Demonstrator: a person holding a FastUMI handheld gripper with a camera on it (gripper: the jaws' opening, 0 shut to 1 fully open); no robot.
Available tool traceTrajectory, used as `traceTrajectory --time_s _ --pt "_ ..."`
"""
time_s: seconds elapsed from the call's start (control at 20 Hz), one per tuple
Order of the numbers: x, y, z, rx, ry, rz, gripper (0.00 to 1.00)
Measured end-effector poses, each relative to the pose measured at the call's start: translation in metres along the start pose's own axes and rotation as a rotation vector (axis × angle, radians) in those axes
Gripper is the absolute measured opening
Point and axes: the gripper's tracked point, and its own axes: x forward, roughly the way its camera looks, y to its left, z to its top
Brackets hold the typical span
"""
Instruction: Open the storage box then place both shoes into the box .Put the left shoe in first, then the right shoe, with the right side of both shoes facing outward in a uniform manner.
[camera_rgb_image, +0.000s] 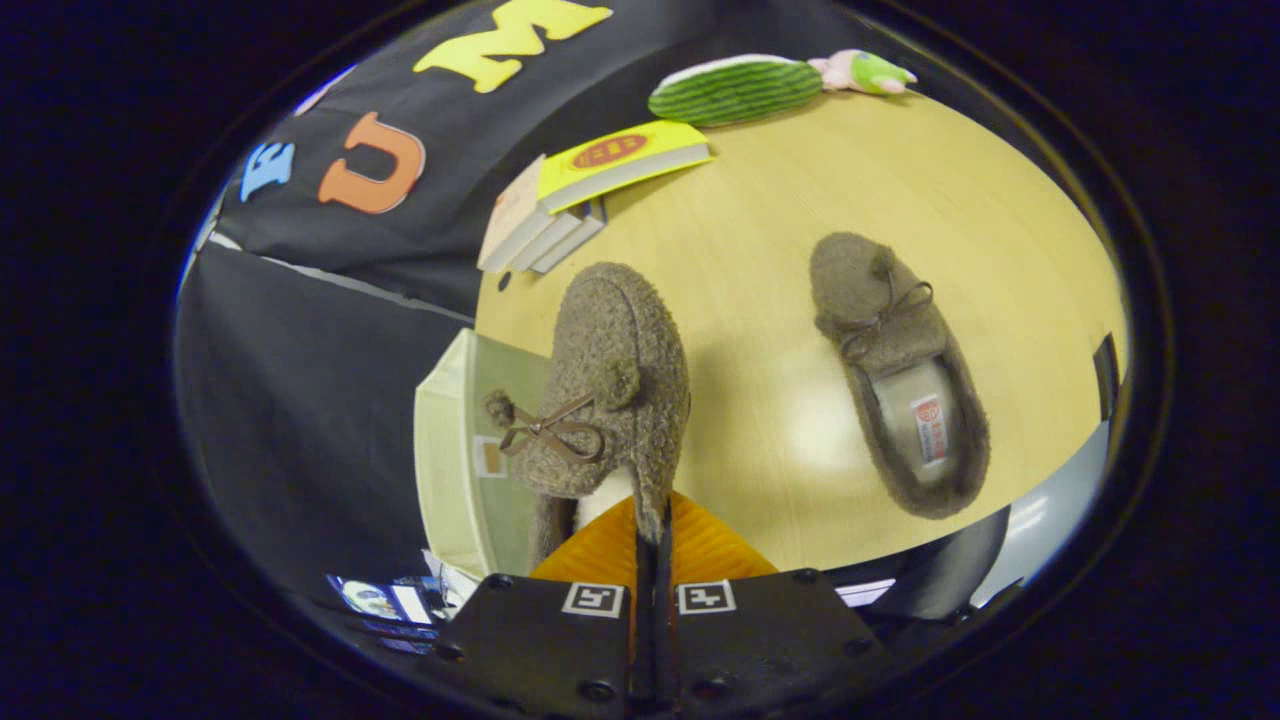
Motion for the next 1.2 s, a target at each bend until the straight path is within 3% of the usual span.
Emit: traceTrajectory --time_s 0.35,0.65,0.95,1.2 --pt "-0.033 0.15 -0.007 -0.198 -0.069 0.095 0.06" --pt "0.03 0.236 -0.028 -0.209 -0.042 0.099 0.07" --pt "0.126 0.231 -0.065 -0.151 0.067 0.014 0.06" --pt "0.164 0.205 -0.074 -0.063 0.1 -0.054 0.07"
